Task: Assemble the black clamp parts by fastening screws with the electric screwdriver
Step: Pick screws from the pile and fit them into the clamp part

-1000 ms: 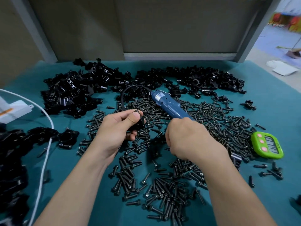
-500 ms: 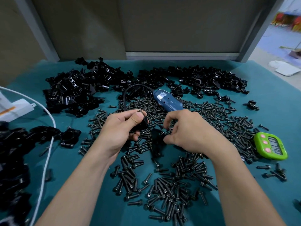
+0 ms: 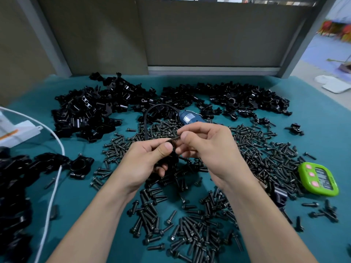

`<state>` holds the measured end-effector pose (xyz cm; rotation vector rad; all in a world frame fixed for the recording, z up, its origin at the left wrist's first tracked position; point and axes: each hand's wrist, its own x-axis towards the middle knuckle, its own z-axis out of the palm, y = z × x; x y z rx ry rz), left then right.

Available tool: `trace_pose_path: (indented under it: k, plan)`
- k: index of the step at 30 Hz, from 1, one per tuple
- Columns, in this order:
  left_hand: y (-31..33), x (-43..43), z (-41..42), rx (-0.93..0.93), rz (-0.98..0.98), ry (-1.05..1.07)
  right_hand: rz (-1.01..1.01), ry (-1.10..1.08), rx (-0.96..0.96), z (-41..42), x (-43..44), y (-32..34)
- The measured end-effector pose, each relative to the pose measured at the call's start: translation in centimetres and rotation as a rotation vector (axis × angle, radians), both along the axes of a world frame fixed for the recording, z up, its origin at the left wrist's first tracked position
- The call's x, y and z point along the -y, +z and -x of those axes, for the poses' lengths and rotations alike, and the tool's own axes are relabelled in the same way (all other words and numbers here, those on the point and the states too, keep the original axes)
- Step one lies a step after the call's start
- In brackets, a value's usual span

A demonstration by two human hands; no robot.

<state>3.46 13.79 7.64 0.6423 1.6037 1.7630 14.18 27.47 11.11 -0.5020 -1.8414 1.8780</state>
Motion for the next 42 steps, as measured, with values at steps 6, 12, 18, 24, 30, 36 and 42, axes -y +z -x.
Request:
trace_pose_path:
  k: [6, 12, 18, 24, 30, 36, 42]
  plan:
    - [0.1, 0.1, 0.1, 0.001, -0.010, -0.005, -0.181, -0.044, 0.069, 0.3, 0.0, -0.7]
    - [-0.1, 0.2, 0.3, -0.021, -0.023, 0.005, -0.288, -0.021, 0.060, 0.3, -0.1, -0.8]
    - [-0.1, 0.2, 0.2, -0.171, -0.043, 0.033, -0.212, 0.016, 0.061, 0.7, 0.1, -1.3]
    - [-0.8, 0.2, 0.4, -0.267, 0.004, 0.051, -0.356, -0.062, 0.146, 0.8, 0.3, -1.7]
    - [-1.0, 0.1, 0.5, -0.310, 0.033, 0.051, -0.290, -0.070, 0.136, 1.0, 0.6, -1.7]
    - [-1.1, 0.0, 0.4, -0.331, 0.061, 0.011, -0.129, -0.078, 0.089, 1.3, 0.9, -1.9]
    - [-1.2, 0.0, 0.4, -0.295, 0.023, -0.071, -0.103, -0.062, 0.068, 1.3, 0.9, -1.9]
